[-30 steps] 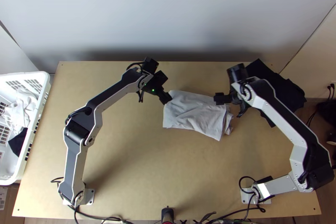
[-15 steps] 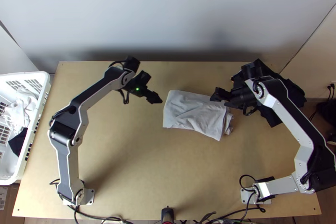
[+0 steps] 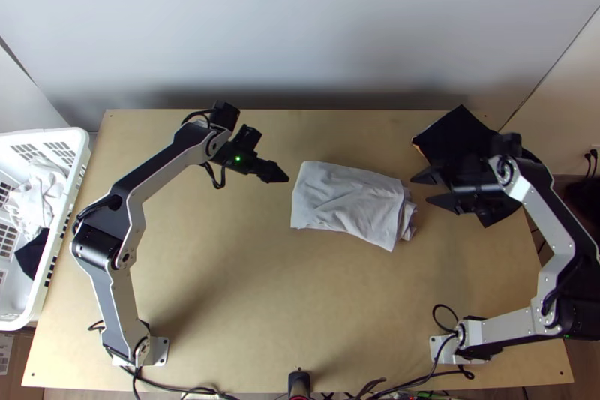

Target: Fold the t-shirt

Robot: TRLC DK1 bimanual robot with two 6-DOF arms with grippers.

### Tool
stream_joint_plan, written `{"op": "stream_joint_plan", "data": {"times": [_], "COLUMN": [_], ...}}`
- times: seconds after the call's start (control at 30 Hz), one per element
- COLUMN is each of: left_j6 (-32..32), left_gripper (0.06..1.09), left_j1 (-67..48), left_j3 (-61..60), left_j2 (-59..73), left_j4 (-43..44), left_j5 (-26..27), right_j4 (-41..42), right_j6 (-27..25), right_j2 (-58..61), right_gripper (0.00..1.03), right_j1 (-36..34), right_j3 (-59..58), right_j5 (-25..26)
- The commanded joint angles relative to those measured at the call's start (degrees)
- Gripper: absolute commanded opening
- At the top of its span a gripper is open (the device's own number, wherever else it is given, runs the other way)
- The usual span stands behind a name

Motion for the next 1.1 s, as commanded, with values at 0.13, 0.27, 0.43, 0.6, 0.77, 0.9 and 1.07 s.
{"op": "stream_joint_plan", "data": {"times": [0.13,0.27,0.43,0.6,0.77,0.9,1.07], "left_j6": [0.51,0.08,0.08,0.69,0.6,0.6,0.69], "left_gripper": [1.04,1.04,1.04,1.04,1.04,1.04,1.04], "left_j1": [-5.37,-8.98,-14.42,-19.08,-21.63,-21.98,-21.81], "left_j3": [3.02,3.9,8.56,10.58,10.67,10.75,10.67], "left_j2": [-0.17,0.18,4.31,8.18,9.58,10.29,10.46], "left_j4": [2.8,7.11,7.29,9.04,11.15,11.77,11.86], "left_j5": [-4.43,-4.6,-4.51,-4.87,-5.83,-6.71,-7.77], "right_j4": [1.26,2.4,3.9,5.22,6.97,8.64,10.05], "right_j6": [-12.59,-13.73,-13.73,-13.73,-13.73,-12.85,-11.71], "right_j2": [7.69,8.05,8.4,10.59,12.7,14.81,17.71], "right_gripper": [0.98,0.98,0.98,0.98,0.98,0.98,0.98], "right_j1": [-12.56,-12.83,-12.56,-12.39,-10.98,-8.43,-5.71], "right_j3": [-8.35,-9.93,-11.07,-11.16,-10.81,-9.49,-7.03], "right_j5": [-12.68,-13.12,-13.65,-15.23,-16.55,-16.64,-16.64]}}
